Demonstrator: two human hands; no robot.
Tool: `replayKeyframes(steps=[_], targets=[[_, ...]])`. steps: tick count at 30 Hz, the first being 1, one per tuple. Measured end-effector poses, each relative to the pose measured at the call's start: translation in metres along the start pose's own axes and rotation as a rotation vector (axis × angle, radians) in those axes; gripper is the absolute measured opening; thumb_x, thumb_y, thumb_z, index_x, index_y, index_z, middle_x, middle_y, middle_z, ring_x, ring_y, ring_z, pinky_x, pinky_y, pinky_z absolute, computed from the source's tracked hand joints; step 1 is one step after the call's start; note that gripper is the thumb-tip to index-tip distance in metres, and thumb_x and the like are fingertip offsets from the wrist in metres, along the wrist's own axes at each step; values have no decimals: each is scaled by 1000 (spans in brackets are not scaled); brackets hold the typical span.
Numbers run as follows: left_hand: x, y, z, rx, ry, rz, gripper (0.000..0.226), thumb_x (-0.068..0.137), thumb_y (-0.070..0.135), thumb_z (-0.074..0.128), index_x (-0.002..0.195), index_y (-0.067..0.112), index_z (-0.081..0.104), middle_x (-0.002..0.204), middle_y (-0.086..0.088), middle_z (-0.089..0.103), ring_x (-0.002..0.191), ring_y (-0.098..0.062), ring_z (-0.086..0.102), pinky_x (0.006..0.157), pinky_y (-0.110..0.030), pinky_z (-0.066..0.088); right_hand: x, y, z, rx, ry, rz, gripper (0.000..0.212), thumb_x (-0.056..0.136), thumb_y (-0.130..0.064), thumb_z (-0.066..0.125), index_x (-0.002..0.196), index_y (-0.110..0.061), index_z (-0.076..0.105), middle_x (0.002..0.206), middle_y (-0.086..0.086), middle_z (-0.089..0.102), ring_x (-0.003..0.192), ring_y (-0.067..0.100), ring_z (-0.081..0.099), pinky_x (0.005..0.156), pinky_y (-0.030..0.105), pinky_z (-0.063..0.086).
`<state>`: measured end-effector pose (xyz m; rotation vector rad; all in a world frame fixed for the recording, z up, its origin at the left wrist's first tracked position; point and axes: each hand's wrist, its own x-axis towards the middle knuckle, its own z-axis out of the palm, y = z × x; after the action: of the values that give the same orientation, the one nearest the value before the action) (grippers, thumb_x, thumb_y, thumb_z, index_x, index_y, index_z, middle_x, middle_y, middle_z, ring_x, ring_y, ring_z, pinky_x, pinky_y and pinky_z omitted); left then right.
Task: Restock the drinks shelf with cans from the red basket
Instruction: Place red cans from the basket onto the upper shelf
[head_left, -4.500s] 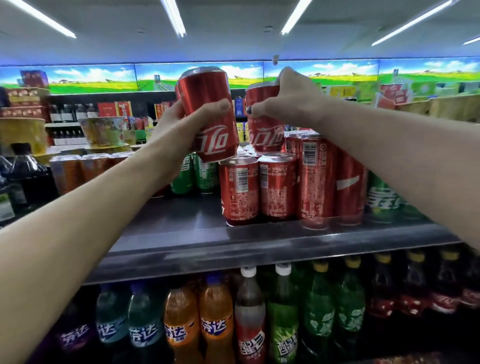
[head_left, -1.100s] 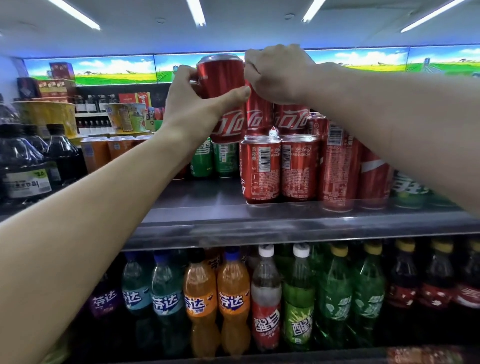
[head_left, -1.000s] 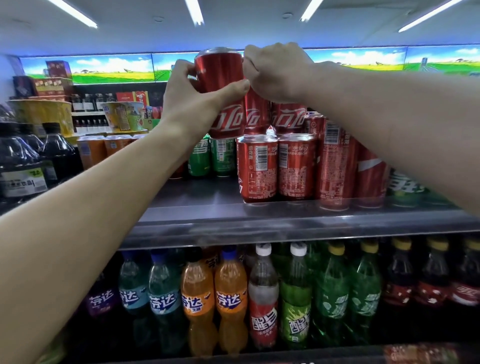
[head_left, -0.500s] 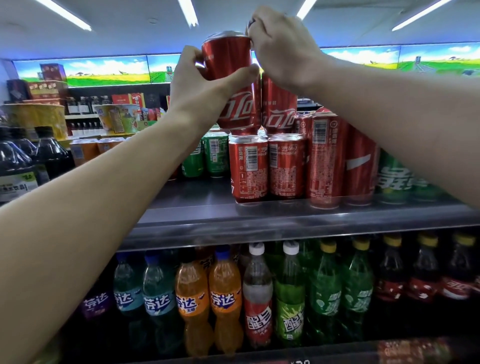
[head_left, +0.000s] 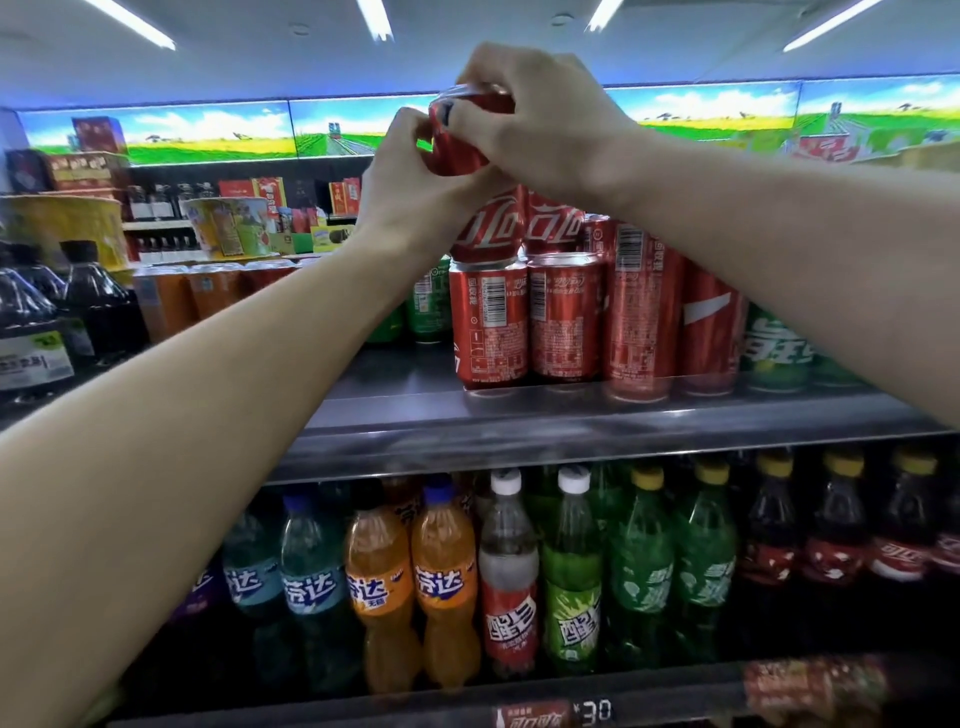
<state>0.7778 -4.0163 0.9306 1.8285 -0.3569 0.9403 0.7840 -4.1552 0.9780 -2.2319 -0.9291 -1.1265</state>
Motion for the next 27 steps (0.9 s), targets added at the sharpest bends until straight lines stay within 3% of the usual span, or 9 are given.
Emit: replayKeyframes(steps=[5,8,10,13,16,22,27], targets=[[-3,-1,-1,75,-13,8,79,60,57,90,117,18,51,105,3,71,95,-9,73,85,-33,63,-2,-2,4,-60,6,-6,37,99,-45,50,111,-14,65,103,1,66,96,22,61,84,38,50],[-9,-1,-3,172,-38,46,74,72,54,89,122,16,49,104,10,66,93,-1,67,78,-21,59,-2,-2,5,-99,26,-3,38,99,-46,49,110,-13,64,102,4,61,95,23,58,85,39,48],[-14,-3,-7,235,-57,57,73,75,55,87,124,16,49,101,12,62,90,1,64,72,-17,55,-1,-1,6,-132,43,5,38,99,-46,48,111,-14,63,106,6,59,96,24,56,86,39,47],[-20,-11,-9,277,-63,45,73,76,56,86,125,16,49,98,13,60,92,-4,64,75,-23,52,-1,2,7,-205,63,17,43,99,-47,45,119,-13,62,121,11,53,108,25,52,94,37,43],[-25,-16,-7,300,-80,15,63,81,57,82,121,21,49,95,18,59,87,4,60,67,-15,44,0,2,6,-214,41,25,46,100,-49,45,126,-15,61,128,12,52,118,26,51,98,36,41],[-28,-21,-6,307,-70,6,55,86,57,77,119,23,50,92,22,54,84,11,53,59,-1,35,-2,-1,10,-197,20,7,45,102,-48,46,134,-19,57,132,11,53,121,26,51,100,36,43],[-28,-23,-5,306,-65,14,57,86,57,76,122,21,50,92,22,53,84,11,51,63,-8,35,-5,-1,12,-199,14,18,47,102,-48,45,141,-22,53,136,12,50,127,27,48,103,38,43]])
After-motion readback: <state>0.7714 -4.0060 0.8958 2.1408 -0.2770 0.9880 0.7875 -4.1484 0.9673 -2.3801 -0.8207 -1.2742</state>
